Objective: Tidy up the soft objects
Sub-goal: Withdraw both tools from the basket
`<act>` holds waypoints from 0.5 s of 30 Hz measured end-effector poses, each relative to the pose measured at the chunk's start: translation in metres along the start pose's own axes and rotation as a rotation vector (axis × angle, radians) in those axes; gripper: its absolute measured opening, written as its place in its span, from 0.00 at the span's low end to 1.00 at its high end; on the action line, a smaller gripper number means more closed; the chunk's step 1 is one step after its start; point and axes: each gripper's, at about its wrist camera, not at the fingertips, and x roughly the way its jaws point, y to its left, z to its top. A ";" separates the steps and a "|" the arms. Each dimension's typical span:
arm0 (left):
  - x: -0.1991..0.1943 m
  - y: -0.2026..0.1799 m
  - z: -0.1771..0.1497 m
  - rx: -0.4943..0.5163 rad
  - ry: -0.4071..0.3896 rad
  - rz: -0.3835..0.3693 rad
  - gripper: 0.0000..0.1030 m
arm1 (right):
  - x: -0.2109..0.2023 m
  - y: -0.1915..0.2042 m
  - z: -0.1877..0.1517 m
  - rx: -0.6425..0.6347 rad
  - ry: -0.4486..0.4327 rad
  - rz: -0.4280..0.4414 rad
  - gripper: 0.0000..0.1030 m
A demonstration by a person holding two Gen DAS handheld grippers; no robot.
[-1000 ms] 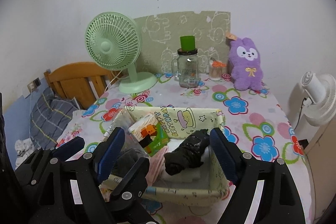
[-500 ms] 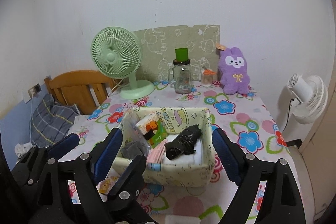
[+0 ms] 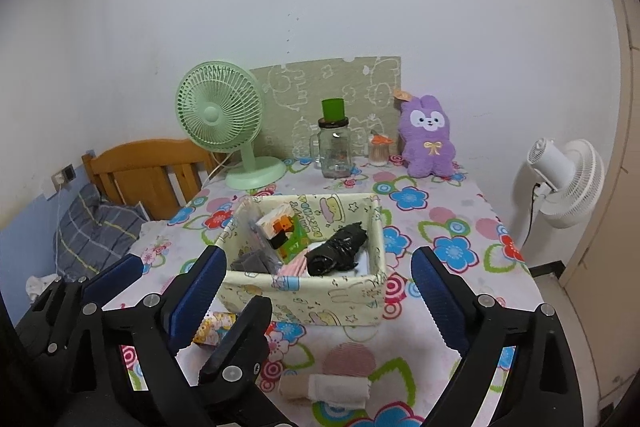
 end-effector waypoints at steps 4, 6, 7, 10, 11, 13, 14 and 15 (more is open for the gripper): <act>-0.006 -0.003 -0.008 0.010 -0.008 -0.010 0.97 | -0.008 -0.001 -0.008 0.001 -0.004 -0.011 0.94; -0.009 -0.003 -0.012 0.011 -0.010 -0.013 0.97 | -0.011 -0.001 -0.011 -0.003 -0.003 -0.012 0.94; -0.010 -0.003 -0.014 0.010 -0.010 -0.015 0.97 | -0.012 -0.001 -0.013 -0.003 -0.004 -0.014 0.94; -0.013 -0.005 -0.022 0.012 -0.008 -0.021 0.97 | -0.017 -0.001 -0.022 -0.002 -0.004 -0.021 0.94; -0.013 -0.006 -0.024 0.013 -0.006 -0.023 0.97 | -0.016 -0.001 -0.023 -0.002 -0.002 -0.022 0.94; -0.012 -0.006 -0.029 0.012 0.003 -0.025 0.97 | -0.016 -0.002 -0.028 0.000 0.005 -0.023 0.94; -0.012 -0.006 -0.031 0.011 0.007 -0.026 0.97 | -0.016 -0.002 -0.032 0.000 0.011 -0.025 0.94; -0.011 -0.006 -0.034 0.009 0.012 -0.028 0.97 | -0.015 -0.002 -0.034 0.001 0.014 -0.026 0.94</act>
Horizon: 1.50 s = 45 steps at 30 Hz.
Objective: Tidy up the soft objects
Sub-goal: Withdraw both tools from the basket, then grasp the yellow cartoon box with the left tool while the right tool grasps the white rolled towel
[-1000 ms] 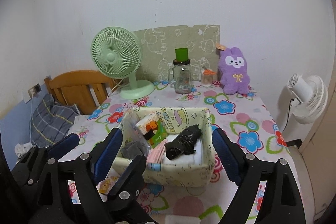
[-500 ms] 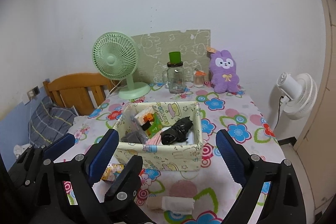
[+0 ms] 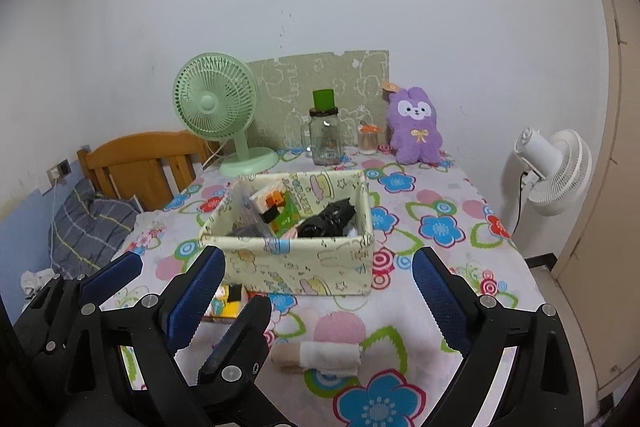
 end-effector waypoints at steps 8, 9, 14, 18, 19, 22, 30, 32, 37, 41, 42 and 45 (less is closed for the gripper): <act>0.010 0.001 -0.019 -0.021 0.017 -0.008 0.97 | 0.006 -0.001 -0.020 0.002 -0.007 0.004 0.94; 0.012 0.001 -0.022 -0.022 0.027 -0.007 0.97 | 0.008 -0.001 -0.023 0.003 0.000 0.005 0.94; 0.022 0.001 -0.037 -0.025 0.051 -0.012 0.97 | 0.018 -0.003 -0.038 0.008 0.029 0.001 0.94; 0.033 0.003 -0.050 -0.026 0.078 -0.016 0.97 | 0.027 -0.004 -0.052 0.023 0.039 -0.011 0.94; 0.035 0.003 -0.051 -0.027 0.084 -0.016 0.97 | 0.030 -0.004 -0.054 0.024 0.045 -0.011 0.94; 0.043 0.004 -0.058 -0.024 0.106 -0.019 0.97 | 0.040 -0.005 -0.061 0.028 0.068 -0.008 0.94; 0.063 0.008 -0.073 -0.018 0.160 0.006 0.96 | 0.062 -0.010 -0.077 0.048 0.136 0.000 0.94; 0.067 0.009 -0.076 -0.008 0.170 0.012 0.96 | 0.068 -0.011 -0.081 0.051 0.156 -0.003 0.94; 0.076 0.009 -0.085 0.004 0.212 -0.004 0.96 | 0.080 -0.014 -0.089 0.050 0.197 -0.007 0.94; 0.083 0.009 -0.089 0.003 0.240 -0.005 0.94 | 0.089 -0.017 -0.093 0.060 0.225 -0.015 0.94; 0.084 0.009 -0.089 0.004 0.244 -0.007 0.91 | 0.091 -0.018 -0.093 0.061 0.230 -0.018 0.94; 0.090 0.009 -0.090 0.006 0.264 -0.009 0.88 | 0.099 -0.018 -0.096 0.060 0.264 -0.027 0.94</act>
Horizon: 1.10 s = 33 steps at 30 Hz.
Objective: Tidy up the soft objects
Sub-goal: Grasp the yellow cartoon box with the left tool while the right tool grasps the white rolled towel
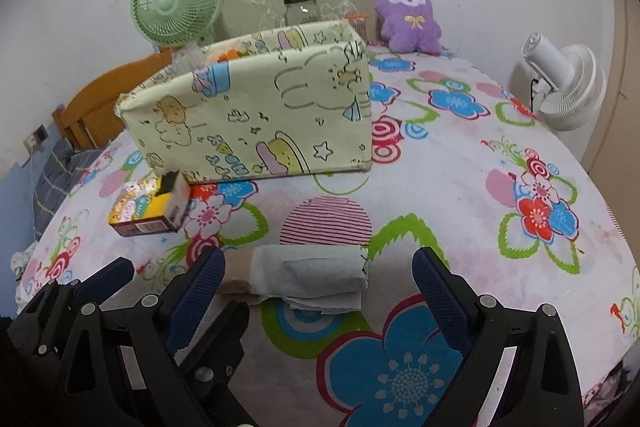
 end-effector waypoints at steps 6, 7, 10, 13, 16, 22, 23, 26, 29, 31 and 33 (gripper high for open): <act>0.006 0.000 0.001 0.006 0.011 -0.003 0.89 | 0.011 0.005 0.001 -0.031 0.041 -0.009 0.90; 0.006 0.000 0.001 0.006 0.011 -0.004 0.89 | 0.011 0.006 0.001 -0.036 0.040 -0.011 0.89; 0.007 0.001 0.002 0.005 0.010 -0.007 0.90 | 0.012 0.011 0.002 -0.051 0.037 -0.012 0.74; 0.008 0.001 0.003 0.005 0.012 -0.009 0.90 | 0.012 0.011 0.003 -0.054 0.035 -0.008 0.62; 0.007 0.002 0.003 0.003 0.015 -0.014 0.90 | 0.012 0.011 0.004 -0.050 0.036 -0.010 0.58; 0.008 0.005 0.007 -0.006 0.024 -0.020 0.90 | 0.012 0.012 0.006 -0.030 0.037 0.000 0.52; 0.008 0.006 0.008 -0.010 0.023 -0.019 0.90 | 0.012 0.013 0.007 -0.027 0.038 0.004 0.52; 0.004 0.010 0.013 -0.018 0.007 -0.009 0.89 | 0.011 0.016 0.012 -0.025 0.027 0.017 0.52; 0.001 0.016 0.020 -0.028 -0.013 0.005 0.89 | 0.009 0.024 0.021 -0.034 -0.002 0.023 0.52; -0.002 0.021 0.025 -0.039 -0.030 0.019 0.89 | 0.008 0.028 0.025 -0.036 -0.016 0.020 0.52; -0.002 0.026 0.029 -0.047 -0.037 0.038 0.89 | 0.009 0.030 0.031 -0.027 -0.024 0.018 0.52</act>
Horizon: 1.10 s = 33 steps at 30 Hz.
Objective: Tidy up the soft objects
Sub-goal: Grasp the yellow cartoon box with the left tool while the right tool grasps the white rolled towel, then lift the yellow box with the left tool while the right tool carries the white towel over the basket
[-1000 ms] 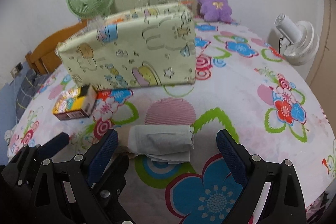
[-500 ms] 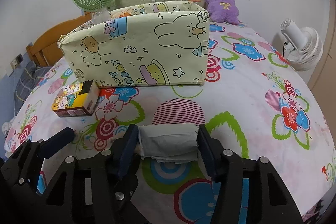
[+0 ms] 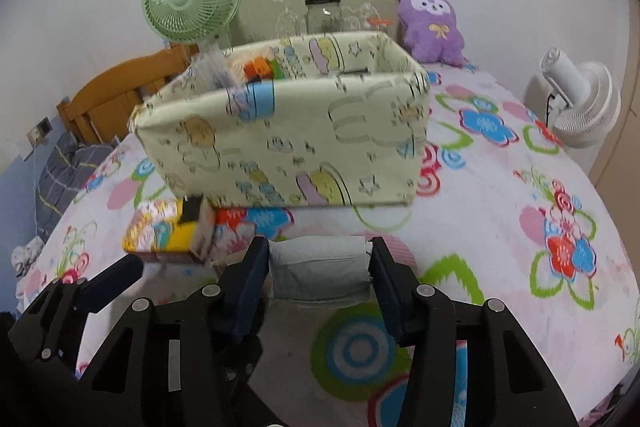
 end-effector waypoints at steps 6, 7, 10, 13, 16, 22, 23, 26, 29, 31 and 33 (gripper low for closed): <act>0.009 0.011 0.007 -0.010 0.004 0.036 0.90 | 0.012 0.000 0.007 0.053 0.030 -0.001 0.52; 0.011 0.012 0.009 -0.012 0.005 0.043 0.90 | 0.013 0.000 0.007 0.058 0.033 -0.006 0.52; 0.015 0.018 0.010 -0.021 0.006 0.076 0.89 | 0.017 -0.001 0.010 0.078 0.039 -0.021 0.52; 0.024 0.026 0.012 -0.033 0.028 0.116 0.89 | 0.022 -0.001 0.011 0.087 0.056 -0.022 0.52; 0.031 0.033 0.013 -0.052 0.053 0.112 0.87 | 0.026 0.003 0.012 0.081 0.065 -0.023 0.52; 0.037 0.030 0.015 -0.030 0.080 0.103 0.77 | 0.032 0.007 0.014 0.070 0.075 -0.019 0.52; 0.039 0.029 0.015 -0.026 0.087 0.106 0.76 | 0.033 0.009 0.013 0.067 0.080 -0.018 0.52; 0.038 0.025 0.014 -0.010 0.081 0.121 0.74 | 0.035 0.010 0.013 0.060 0.088 -0.020 0.52; 0.039 0.024 0.014 -0.006 0.083 0.123 0.72 | 0.035 0.010 0.012 0.057 0.089 -0.023 0.52; 0.038 0.023 0.013 -0.007 0.080 0.121 0.72 | 0.035 0.010 0.012 0.057 0.088 -0.022 0.52; 0.036 0.022 0.012 -0.011 0.080 0.117 0.71 | 0.033 0.009 0.011 0.054 0.085 -0.027 0.52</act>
